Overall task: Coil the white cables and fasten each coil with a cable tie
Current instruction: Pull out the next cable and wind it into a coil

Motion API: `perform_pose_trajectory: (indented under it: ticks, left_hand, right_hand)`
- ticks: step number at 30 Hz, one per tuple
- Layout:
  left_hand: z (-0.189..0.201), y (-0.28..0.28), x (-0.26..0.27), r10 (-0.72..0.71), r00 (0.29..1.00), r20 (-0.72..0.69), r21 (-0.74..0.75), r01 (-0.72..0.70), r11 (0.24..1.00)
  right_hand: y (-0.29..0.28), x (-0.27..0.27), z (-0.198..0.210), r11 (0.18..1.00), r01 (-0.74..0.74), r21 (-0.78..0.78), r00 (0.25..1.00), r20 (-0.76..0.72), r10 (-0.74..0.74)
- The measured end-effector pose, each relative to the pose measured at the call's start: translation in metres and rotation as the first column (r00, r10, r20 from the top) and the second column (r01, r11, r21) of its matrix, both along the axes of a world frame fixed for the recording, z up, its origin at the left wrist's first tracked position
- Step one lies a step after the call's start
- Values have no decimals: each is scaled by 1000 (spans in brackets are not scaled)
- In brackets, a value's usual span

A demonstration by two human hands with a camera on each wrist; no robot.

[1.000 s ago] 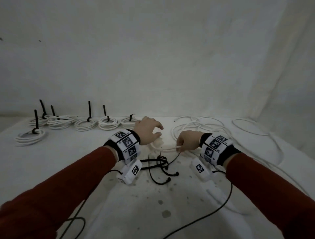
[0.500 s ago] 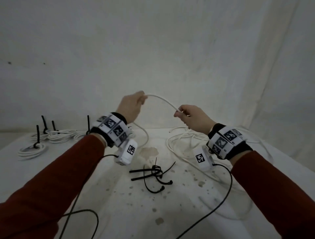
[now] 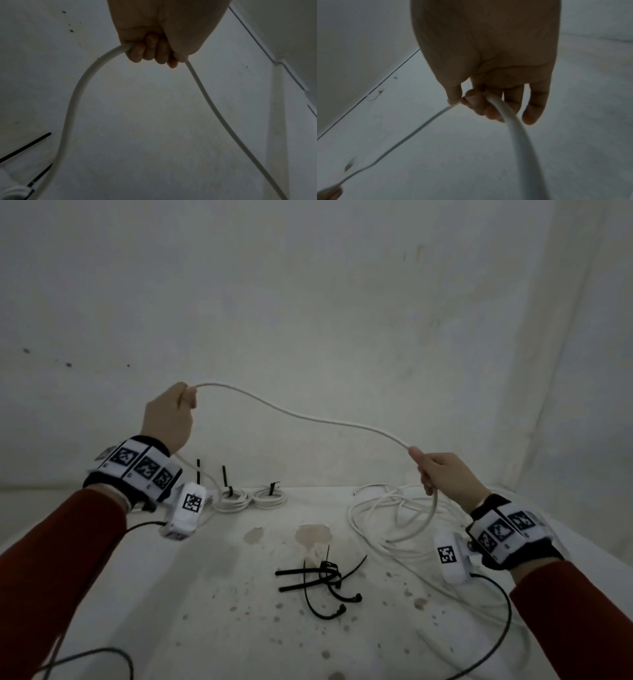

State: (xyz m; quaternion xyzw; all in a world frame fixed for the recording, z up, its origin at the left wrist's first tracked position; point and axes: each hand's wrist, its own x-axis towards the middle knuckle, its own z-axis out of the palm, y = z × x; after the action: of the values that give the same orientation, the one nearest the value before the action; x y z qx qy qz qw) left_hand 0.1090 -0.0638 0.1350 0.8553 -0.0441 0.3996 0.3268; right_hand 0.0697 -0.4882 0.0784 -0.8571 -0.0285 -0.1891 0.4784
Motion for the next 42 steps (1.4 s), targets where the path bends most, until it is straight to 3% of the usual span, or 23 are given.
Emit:
perform_pose_trajectory:
  ticks: [3, 6, 8, 12, 15, 17, 19, 22, 24, 26, 28, 30, 32, 34, 35, 37, 40, 42]
  left_hand:
    - [-11, 4, 0, -27, 996, -91, -91, 18, 996]
    - [-23, 3, 2, -170, 965, -199, -190, 132, 973]
    - [-29, 0, -1, -211, 940, -269, -164, 172, 971]
    - [-33, -10, -7, -159, 928, -336, -34, 157, 987]
    - [-34, -12, -6, 26, 913, -407, 160, 44, 986]
    - [-34, -14, -6, 235, 870, -434, 332, -88, 939]
    - [-29, -23, -9, 326, 867, -377, 417, -155, 895]
    - [-19, -43, -17, 77, 970, -229, 341, 6, 940]
    - [-15, -57, -20, -116, 981, -155, 304, 160, 939]
    - [-12, -72, -23, -296, 945, -139, 209, 320, 924]
    - [-10, -84, -28, -439, 881, -174, -13, 444, 896]
    - [-10, -88, -32, -560, 811, -171, -242, 516, 822]
    - [-12, -84, -32, -559, 818, -132, -217, 527, 822]
    - [-17, -76, -31, -522, 849, -77, -96, 515, 852]
    - [-20, -71, -29, -529, 847, -60, -76, 524, 848]
    - [-24, -63, -25, -568, 821, -61, -114, 559, 821]
    - [-31, -55, -23, -540, 833, -116, -61, 537, 841]
    - [-35, -53, -25, -473, 869, -144, 41, 483, 875]
  right_hand:
    - [-4, -3, 4, 940, 32, 338, 998, -70, -8]
    - [2, -10, 16, 670, -136, 730, 966, -52, 253]
    - [10, -16, 24, 527, -289, 799, 924, 90, 371]
    - [30, -25, 42, 516, -456, 725, 872, 247, 422]
    - [44, -33, 60, 524, -517, 677, 842, 292, 454]
    - [53, -40, 72, 570, -533, 625, 836, 285, 469]
    - [66, -47, 83, 670, -556, 492, 830, 275, 486]
    - [86, -55, 93, 743, -619, 253, 784, 260, 564]
    - [101, -58, 95, 707, -683, 183, 729, 243, 641]
    - [113, -62, 98, 647, -732, 213, 681, 248, 689]
    - [119, -62, 100, 551, -762, 340, 642, 284, 713]
    - [116, -59, 103, 378, -760, 530, 598, 340, 726]
    - [105, -54, 103, 146, -721, 678, 539, 415, 733]
    - [91, -49, 102, -101, -670, 735, 461, 520, 719]
    - [84, -48, 102, -184, -642, 745, 461, 566, 683]
    - [70, -46, 101, -262, -603, 753, 513, 618, 596]
    - [55, -40, 92, -380, -573, 726, 471, 671, 572]
    - [55, -38, 89, -348, -559, 753, 524, 646, 556]
